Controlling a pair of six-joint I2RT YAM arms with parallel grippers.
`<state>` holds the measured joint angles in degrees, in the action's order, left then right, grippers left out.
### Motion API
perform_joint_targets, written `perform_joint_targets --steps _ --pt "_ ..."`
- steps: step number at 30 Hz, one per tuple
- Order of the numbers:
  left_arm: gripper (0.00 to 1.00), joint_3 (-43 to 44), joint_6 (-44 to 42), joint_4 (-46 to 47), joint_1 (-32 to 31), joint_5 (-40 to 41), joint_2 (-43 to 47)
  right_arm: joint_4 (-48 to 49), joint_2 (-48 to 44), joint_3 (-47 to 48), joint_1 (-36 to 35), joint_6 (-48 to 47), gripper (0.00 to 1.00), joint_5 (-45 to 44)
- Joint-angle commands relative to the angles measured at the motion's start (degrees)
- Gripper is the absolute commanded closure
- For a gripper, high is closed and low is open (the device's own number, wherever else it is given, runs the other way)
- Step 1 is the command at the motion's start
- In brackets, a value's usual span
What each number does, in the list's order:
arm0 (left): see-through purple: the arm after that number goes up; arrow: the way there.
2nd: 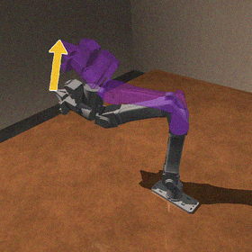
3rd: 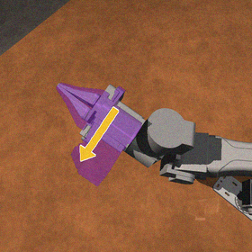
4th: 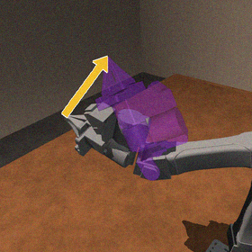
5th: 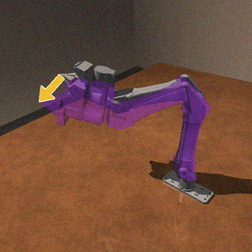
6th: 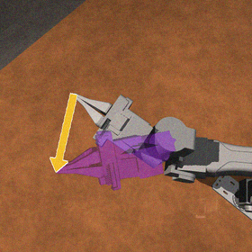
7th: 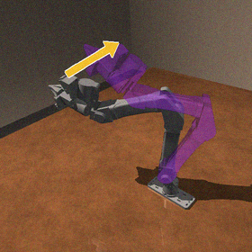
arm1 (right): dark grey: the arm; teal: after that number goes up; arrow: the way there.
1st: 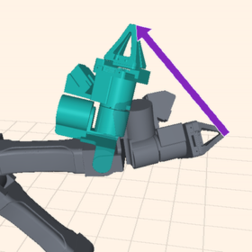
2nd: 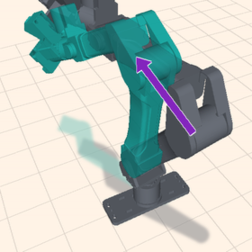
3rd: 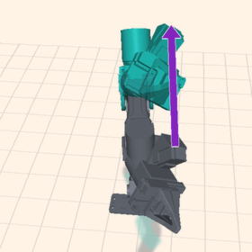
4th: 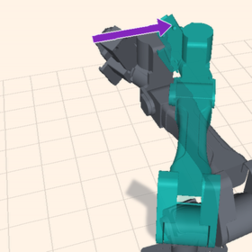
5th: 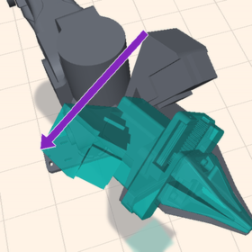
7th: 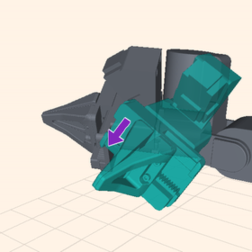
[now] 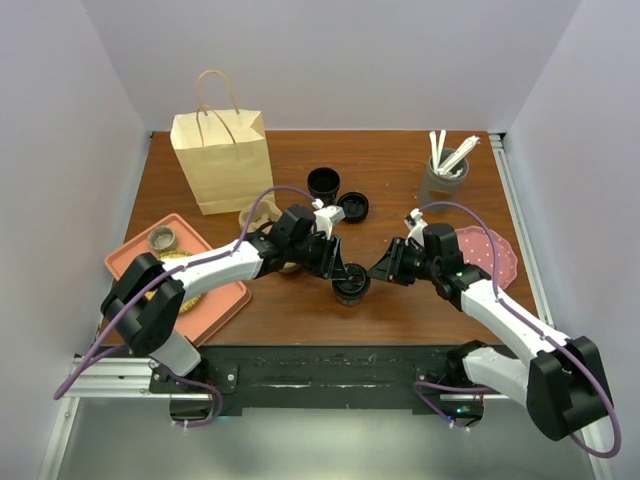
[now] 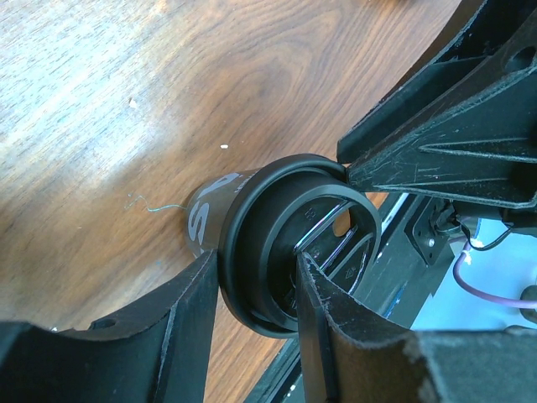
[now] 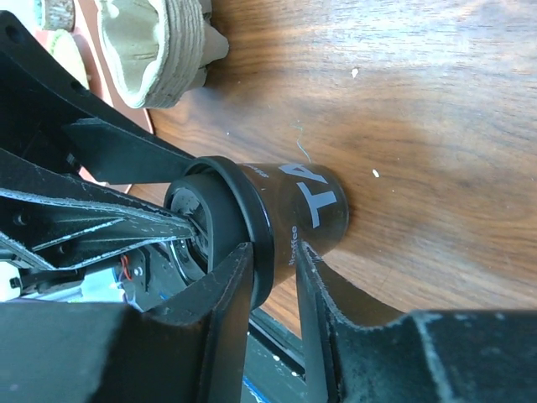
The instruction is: Pack the takeout coffee
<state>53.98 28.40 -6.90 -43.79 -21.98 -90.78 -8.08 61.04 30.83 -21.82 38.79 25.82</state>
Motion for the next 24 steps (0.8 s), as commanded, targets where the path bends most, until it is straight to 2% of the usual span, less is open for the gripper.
perform_joint_targets --steps 1,5,10,14,19,24 --pt "0.68 -4.6 -6.8 -14.5 -0.2 10.5 -7.0 2.9 0.4 -4.0 -0.5 0.6 0.71 1.5" --pt "0.68 -4.4 -5.9 -15.4 -0.2 10.8 -8.2 6.3 -3.5 -11.2 -0.6 7.9 0.76 0.1" --pt "0.68 -4.3 -5.5 -16.0 -0.2 11.4 -8.6 6.1 -8.3 -16.8 -0.5 10.6 0.76 -2.5" --pt "0.68 -4.1 -5.2 -16.6 -0.2 11.6 -10.0 7.0 -7.3 -18.1 -0.5 10.9 0.77 -3.9" --pt "0.68 -3.5 -4.9 -17.4 -0.2 12.5 -10.9 8.4 -4.2 -19.6 -0.5 11.4 0.83 -7.1" --pt "0.69 -3.5 -4.7 -17.8 -0.2 12.8 -11.8 11.6 -5.7 -22.5 -0.5 13.0 0.87 -7.4"
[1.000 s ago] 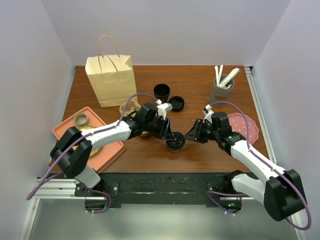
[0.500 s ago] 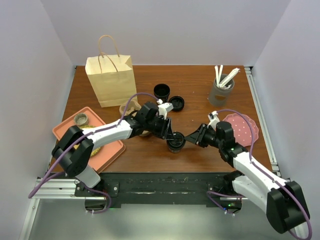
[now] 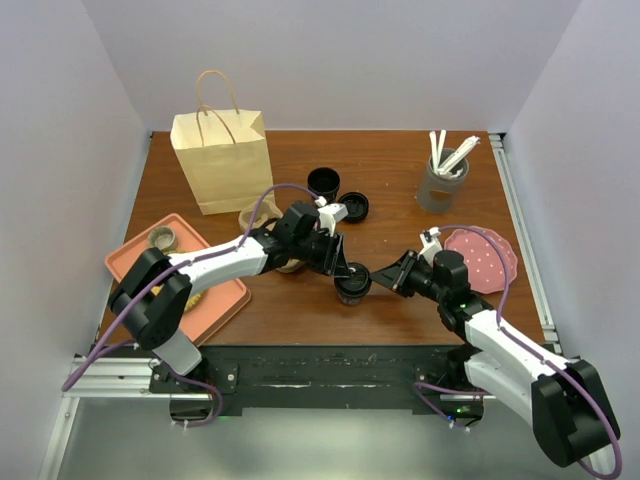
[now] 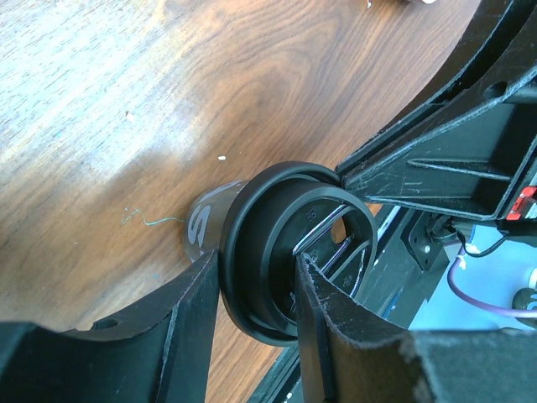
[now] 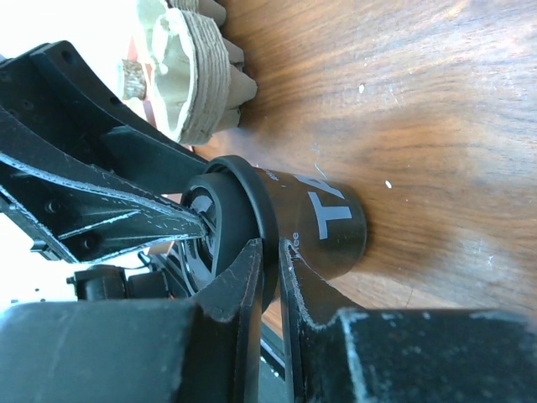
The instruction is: Pack the takeout coffee
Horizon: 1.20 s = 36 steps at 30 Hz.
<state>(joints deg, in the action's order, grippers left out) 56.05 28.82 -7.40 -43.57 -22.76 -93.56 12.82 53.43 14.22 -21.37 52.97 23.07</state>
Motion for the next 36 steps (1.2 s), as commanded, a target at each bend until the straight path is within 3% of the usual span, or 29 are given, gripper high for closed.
perform_joint_targets --steps 1,5,14,23,36 --pt "0.69 -5.6 -5.1 -17.4 -0.4 13.6 -9.1 -8.9 1.5 -6.0 -1.0 -0.8 0.87 -4.1" --pt "0.69 -4.9 -5.0 -17.9 -0.4 13.6 -9.4 -9.0 0.4 -4.1 -1.0 -1.9 0.84 -2.0" --pt "0.69 -6.0 -2.2 -18.0 -0.4 13.6 -8.2 -20.9 -2.9 9.8 -1.0 -3.7 0.70 -0.8" --pt "0.69 -5.9 -2.2 -18.1 -0.5 13.6 -8.5 -20.5 -8.0 7.0 -1.0 -1.8 0.71 2.9" --pt "0.69 -5.6 -2.1 -18.4 -0.4 13.5 -9.1 -17.4 -1.5 3.5 -1.0 -2.3 0.77 -0.5"
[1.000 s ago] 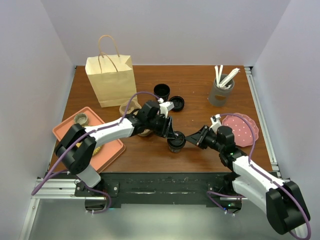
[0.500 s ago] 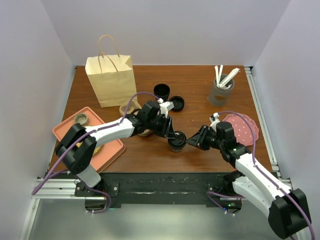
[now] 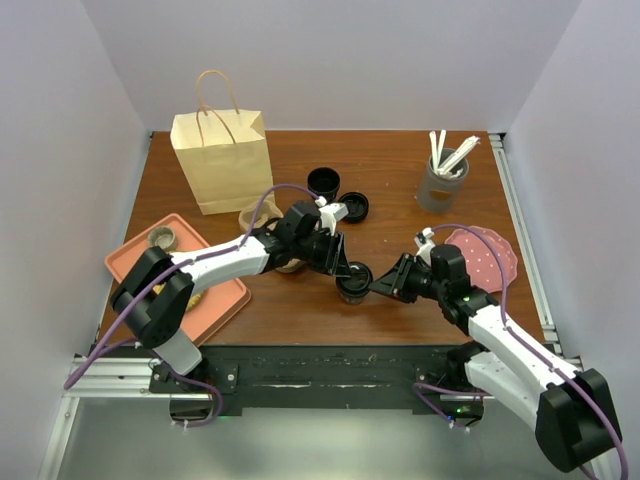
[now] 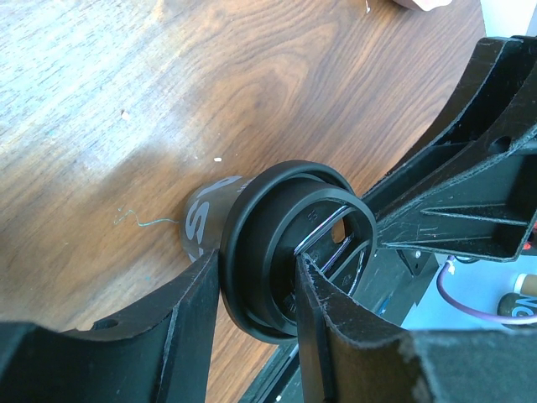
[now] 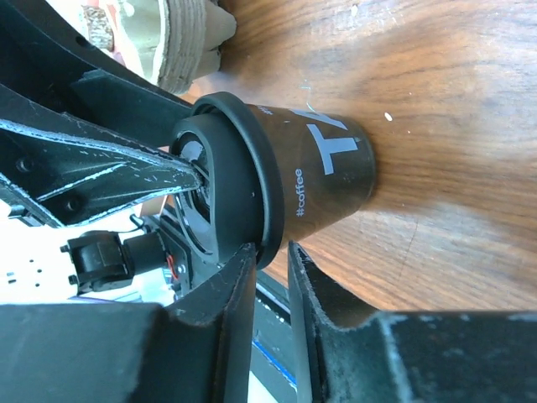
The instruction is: Pack the takeout coffee
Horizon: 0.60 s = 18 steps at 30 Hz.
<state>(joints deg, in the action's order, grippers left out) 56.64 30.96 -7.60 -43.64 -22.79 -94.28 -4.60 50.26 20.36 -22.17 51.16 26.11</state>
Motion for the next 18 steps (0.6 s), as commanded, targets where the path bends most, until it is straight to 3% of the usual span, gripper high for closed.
perform_joint_targets --steps 1,7,11,18 --pt "0.69 -6.3 -4.1 -18.2 -0.4 13.7 -8.5 -0.3 1.8 -3.3 -0.2 -0.3 0.83 -4.4" --pt "0.70 -7.1 -2.3 -18.3 -0.3 14.4 -8.6 -5.2 1.4 -7.0 -0.2 0.3 0.95 -12.6" --pt "0.71 -8.4 -0.6 -18.8 -0.3 14.8 -8.1 -2.9 4.2 -8.1 -0.2 -0.3 0.96 -14.1" --pt "0.70 -9.2 3.2 -19.7 -0.3 12.9 -4.3 -2.0 8.9 1.4 -0.2 -6.8 0.82 -12.9"
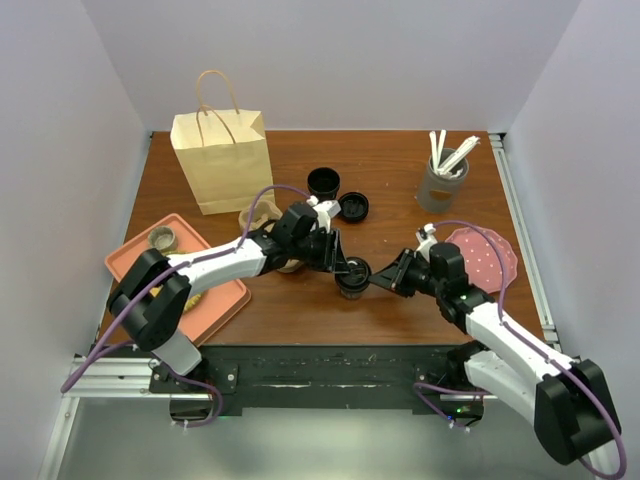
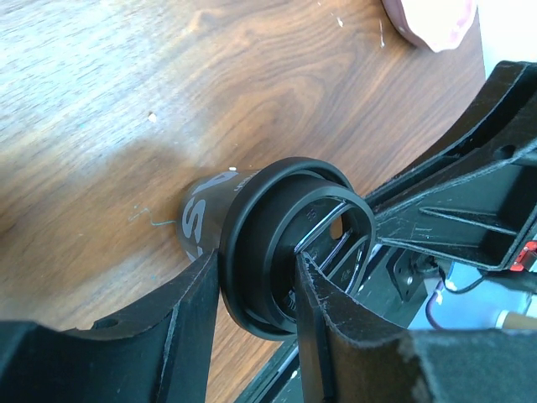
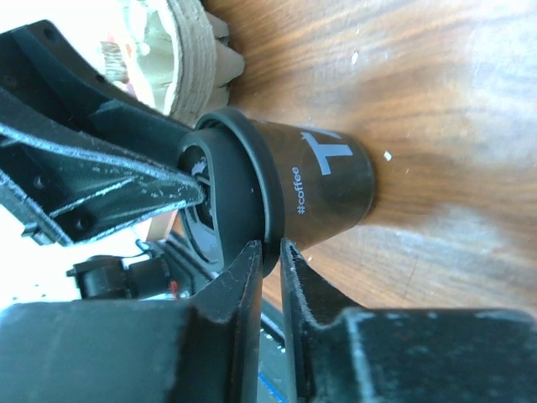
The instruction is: Pack the takeout coffee
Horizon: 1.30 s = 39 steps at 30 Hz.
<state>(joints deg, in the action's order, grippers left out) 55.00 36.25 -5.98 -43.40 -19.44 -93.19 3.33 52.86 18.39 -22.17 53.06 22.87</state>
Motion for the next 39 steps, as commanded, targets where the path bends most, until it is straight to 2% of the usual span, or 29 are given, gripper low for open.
perform_joint_targets --steps 1,7,13,20,28,39 --pt "0.70 -7.4 -1.0 -21.4 -0.6 8.9 -4.8 -10.3 7.2 6.4 -0.2 -9.5 0.80 -9.3" --pt "0.65 -4.3 1.0 -23.8 -0.5 8.9 -2.7 -11.4 12.2 11.7 -0.2 -12.6 0.73 -6.0" --pt "0.60 -0.3 1.6 -26.1 -0.5 9.2 -2.7 -13.7 11.1 15.4 -0.2 -13.8 0.68 -3.6" --pt "0.48 8.2 0.8 -29.4 0.3 9.6 -2.0 -16.1 11.7 19.0 -0.2 -15.2 0.67 -1.5" --pt "0.45 12.6 -0.5 -31.0 0.6 10.0 -2.1 -18.6 10.8 20.9 -0.2 -15.4 0.67 -1.5" --pt "0.41 16.2 -2.2 -27.3 0.6 7.6 -1.4 -20.8 8.8 20.8 -0.2 -15.4 0.66 -2.2"
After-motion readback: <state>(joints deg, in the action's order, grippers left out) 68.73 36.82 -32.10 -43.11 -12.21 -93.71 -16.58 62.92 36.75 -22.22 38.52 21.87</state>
